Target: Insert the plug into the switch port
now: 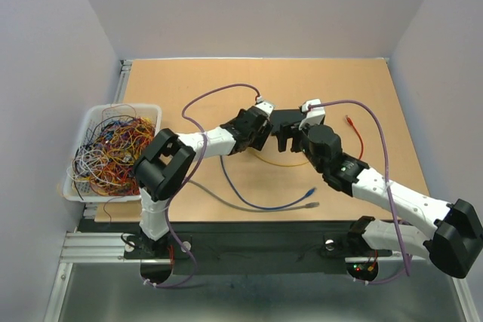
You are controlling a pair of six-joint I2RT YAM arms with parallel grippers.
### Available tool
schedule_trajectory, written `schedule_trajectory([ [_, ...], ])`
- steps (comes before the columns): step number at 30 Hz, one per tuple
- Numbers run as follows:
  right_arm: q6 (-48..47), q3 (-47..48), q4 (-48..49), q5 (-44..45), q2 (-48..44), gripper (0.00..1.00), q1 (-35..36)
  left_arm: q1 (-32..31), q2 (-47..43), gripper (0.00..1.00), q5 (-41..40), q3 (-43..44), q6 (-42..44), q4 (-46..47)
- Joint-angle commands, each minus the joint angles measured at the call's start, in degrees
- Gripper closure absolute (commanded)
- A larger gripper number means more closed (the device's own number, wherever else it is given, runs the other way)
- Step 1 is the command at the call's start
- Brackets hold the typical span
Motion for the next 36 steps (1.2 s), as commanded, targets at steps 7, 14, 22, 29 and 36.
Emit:
schedule_trajectory([
  [7,0.0,-0.4,-0.3,2.5,-1.9,0.13,0.1,-0.6,5.1,0.2,-7.8,6.3,1.4,-3.8],
  [14,-0.4,-0.3,-0.3,2.6,-0.1,0.13,0.1,3.7,10.0,0.2,-8.7,11.7,1.3,-7.1],
  [22,-0.4,0.3,-0.3,1.5,2.7,0.13,0.1,14.9,14.6,0.2,-8.5,18.2,2.0,-10.1],
  [29,0.2,1.7,-0.3,-0.7,6.0,0.13,0.1,21.3,22.1,0.2,-7.2,34.5,5.6,-14.5],
  [36,1.4,2.6,-0.3,-2.2,9.3,0.13,0.0,26.4,40.4,0.2,-3.9,65.5,6.5,-25.4],
])
